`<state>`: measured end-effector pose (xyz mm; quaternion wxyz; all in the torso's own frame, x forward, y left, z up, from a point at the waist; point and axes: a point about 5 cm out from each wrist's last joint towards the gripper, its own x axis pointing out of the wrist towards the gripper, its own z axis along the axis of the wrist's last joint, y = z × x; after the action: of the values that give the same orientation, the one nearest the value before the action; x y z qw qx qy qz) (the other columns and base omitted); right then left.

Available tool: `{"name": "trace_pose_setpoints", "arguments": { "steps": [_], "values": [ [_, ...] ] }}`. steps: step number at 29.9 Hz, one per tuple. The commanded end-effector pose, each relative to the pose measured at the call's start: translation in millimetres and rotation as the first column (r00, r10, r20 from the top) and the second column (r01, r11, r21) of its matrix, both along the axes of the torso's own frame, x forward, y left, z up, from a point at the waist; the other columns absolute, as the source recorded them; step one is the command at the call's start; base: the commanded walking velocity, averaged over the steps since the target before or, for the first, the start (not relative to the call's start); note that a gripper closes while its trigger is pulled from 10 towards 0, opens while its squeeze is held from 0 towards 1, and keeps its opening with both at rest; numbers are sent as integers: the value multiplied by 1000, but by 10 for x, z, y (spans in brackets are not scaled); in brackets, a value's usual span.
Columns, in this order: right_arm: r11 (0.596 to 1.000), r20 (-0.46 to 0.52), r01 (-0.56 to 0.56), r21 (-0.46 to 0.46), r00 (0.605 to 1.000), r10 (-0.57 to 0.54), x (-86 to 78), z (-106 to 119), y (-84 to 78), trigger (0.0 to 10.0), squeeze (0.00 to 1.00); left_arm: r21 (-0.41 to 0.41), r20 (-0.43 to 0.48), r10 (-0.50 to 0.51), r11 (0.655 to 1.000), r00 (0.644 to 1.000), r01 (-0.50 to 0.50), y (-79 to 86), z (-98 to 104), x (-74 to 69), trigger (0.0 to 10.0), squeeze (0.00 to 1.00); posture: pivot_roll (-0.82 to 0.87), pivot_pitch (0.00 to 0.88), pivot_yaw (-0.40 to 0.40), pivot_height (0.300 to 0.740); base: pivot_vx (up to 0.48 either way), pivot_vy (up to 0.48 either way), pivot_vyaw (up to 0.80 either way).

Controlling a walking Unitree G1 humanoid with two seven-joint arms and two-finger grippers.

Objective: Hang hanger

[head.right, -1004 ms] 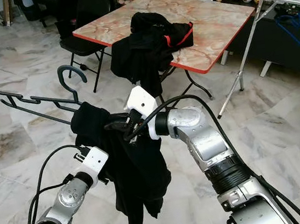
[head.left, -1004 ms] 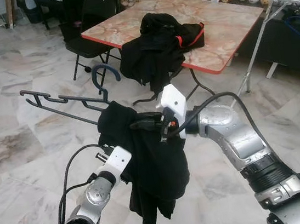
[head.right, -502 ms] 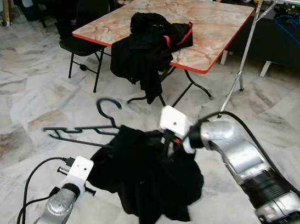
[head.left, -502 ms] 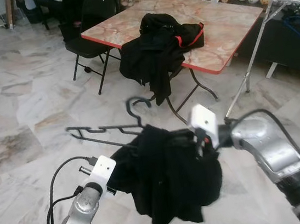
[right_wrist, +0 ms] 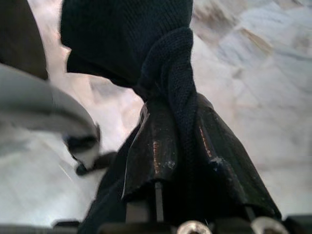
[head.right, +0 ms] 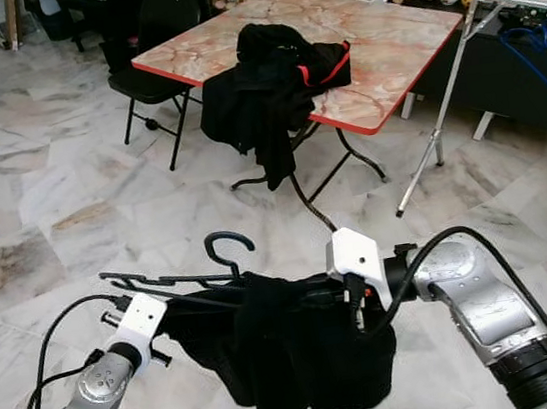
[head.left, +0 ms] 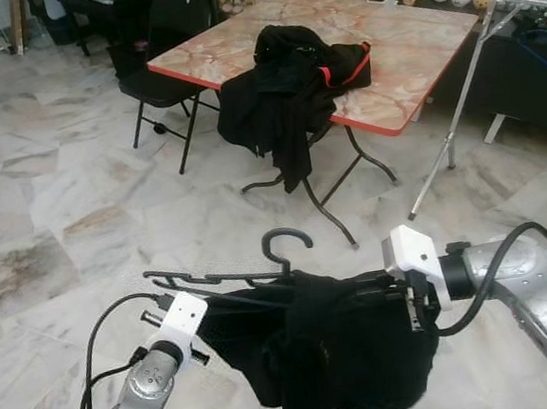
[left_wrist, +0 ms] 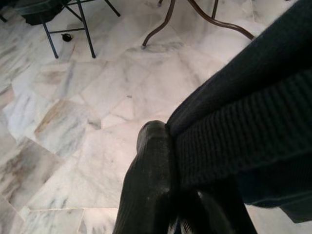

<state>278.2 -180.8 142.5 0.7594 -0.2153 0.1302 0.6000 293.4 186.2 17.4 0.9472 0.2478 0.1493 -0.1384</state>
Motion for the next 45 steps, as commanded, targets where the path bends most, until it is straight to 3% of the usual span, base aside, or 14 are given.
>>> {"name": "trace_pose_setpoints", "arguments": {
  "steps": [1,4,9,13,16,19,23,27,33,36,37,38,45],
  "values": [
    [997,63,61,-45,996,-58,49,110,-189,10000,0,30,-55,82,996,995,-80,245,-73,-86,10000,0,-142,0,6,740,0,0,0],
    [989,85,69,-129,995,-58,54,74,-260,10000,0,33,-59,75,997,995,-73,245,-73,-90,10000,0,-144,0,7,740,0,0,0],
    [993,74,59,-107,996,-51,41,98,-255,10000,0,32,-63,73,997,995,-71,237,-77,-93,10000,0,-141,0,8,740,0,0,0],
    [982,91,68,-177,994,-53,51,65,-306,10000,0,33,-64,73,997,995,-71,242,-73,-94,10000,0,-139,0,9,740,0,0,0],
    [982,93,72,-173,994,-57,56,59,-315,10000,0,34,-66,75,997,995,-73,256,-71,-96,10000,0,-139,0,10,740,0,0,0],
    [997,105,71,-25,992,-68,68,202,-251,10000,0,32,-69,81,996,994,-79,271,-72,-100,10000,0,-139,0,13,740,0,0,0],
    [987,88,35,156,995,-50,42,359,-157,10000,0,30,-75,74,997,994,-72,256,-80,-105,10000,0,-139,0,13,740,0,0,0],
    [973,77,-35,227,997,18,-48,408,-101,10000,0,28,-78,67,997,995,-65,246,-85,-111,10000,0,-138,0,16,740,0,0,0],
    [979,42,-100,177,995,94,-144,313,-113,10000,0,25,-86,56,998,995,-54,265,-66,-95,10000,0,-138,0,16,740,0,0,0],
    [981,63,89,170,993,-101,81,267,-152,10000,0,28,-84,57,998,995,-55,281,-44,-74,10000,0,-136,0,12,740,0,0,0],
    [981,63,89,170,993,-101,81,267,-152,10000,0,28,-84,57,998,995,-55,281,-44,-74,10000,0,-136,0,12,740,0,0,0],
    [965,91,145,220,981,-168,152,300,-146,10000,0,26,-82,59,998,995,-57,277,-38,-63,10000,0,-131,0,13,740,0,0,0],
    [913,95,193,359,966,-242,182,402,-31,10000,0,16,-81,60,998,995,-59,249,-39,-56,10000,0,-133,0,12,740,0,0,0]
  ]
}}
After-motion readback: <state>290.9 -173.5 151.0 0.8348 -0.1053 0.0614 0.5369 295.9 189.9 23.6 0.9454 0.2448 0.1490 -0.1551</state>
